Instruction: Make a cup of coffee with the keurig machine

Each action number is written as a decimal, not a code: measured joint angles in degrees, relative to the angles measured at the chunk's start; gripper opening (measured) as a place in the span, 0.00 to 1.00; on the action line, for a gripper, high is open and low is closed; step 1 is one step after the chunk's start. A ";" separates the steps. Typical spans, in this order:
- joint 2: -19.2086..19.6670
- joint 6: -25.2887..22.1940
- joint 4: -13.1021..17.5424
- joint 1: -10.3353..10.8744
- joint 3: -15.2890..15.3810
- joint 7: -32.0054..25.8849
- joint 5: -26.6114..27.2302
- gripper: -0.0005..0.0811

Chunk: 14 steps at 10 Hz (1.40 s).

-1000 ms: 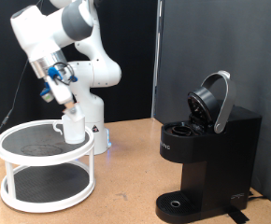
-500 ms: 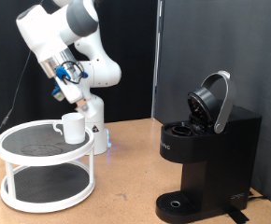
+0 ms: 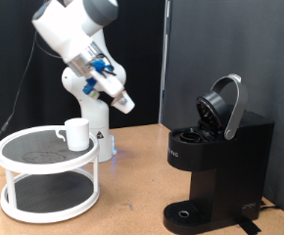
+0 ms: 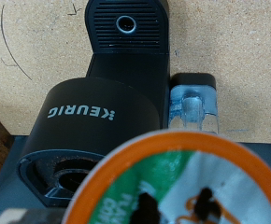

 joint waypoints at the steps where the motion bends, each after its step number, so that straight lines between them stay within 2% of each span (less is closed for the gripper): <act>1: 0.00 0.00 -0.07 -0.03 -0.12 -0.22 0.28 0.45; 3: 0.14 -0.11 0.12 0.45 -0.35 -2.09 5.20 0.45; 5: 1.79 -0.10 2.20 2.15 0.16 -2.26 9.90 0.45; 11: 8.25 -0.13 9.64 5.47 6.08 2.60 10.41 0.45; 14: 9.99 0.19 10.85 6.26 8.90 3.90 10.24 0.45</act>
